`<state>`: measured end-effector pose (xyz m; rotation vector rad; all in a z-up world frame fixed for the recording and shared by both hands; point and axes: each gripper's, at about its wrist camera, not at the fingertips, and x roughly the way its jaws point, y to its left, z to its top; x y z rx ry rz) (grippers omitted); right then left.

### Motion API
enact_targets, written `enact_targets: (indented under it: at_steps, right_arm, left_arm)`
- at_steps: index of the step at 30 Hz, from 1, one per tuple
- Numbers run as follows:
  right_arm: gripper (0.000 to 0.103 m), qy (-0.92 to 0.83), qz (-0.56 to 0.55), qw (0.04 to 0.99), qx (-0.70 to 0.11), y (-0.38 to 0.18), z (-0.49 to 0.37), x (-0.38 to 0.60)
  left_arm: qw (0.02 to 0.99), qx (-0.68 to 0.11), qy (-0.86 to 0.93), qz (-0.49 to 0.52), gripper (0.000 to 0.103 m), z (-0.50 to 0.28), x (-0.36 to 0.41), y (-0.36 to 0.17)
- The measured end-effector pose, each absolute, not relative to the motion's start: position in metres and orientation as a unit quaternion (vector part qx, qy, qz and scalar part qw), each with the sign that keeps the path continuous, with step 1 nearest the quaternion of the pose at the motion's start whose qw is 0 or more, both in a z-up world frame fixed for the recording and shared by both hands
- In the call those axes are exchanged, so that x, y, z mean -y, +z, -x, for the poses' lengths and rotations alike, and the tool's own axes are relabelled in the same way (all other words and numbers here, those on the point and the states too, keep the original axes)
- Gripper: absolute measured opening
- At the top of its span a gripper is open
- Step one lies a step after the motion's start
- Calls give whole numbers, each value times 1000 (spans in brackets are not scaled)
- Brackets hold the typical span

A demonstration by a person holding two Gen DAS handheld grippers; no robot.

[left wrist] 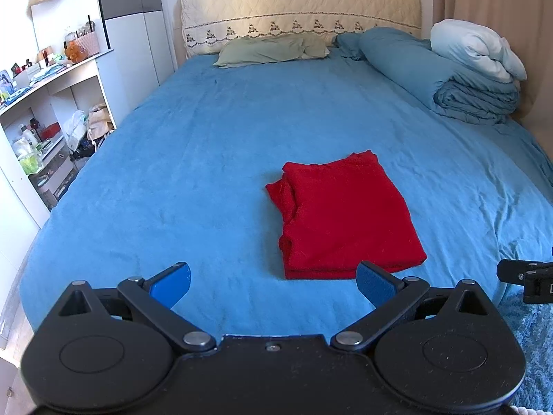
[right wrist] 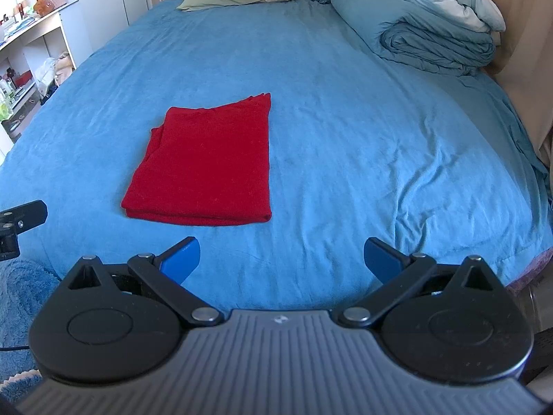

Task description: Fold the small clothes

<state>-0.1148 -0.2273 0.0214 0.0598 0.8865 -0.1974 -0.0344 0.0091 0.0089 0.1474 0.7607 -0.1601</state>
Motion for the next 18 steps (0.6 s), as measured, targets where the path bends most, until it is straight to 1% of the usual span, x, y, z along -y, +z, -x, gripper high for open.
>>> enact_targets:
  at_steps: [18]
  right_arm:
    - [103,-99,-32,897,-429,21,116,230]
  left_arm:
    - [924,-370,-74,-68,103,36,-5,7]
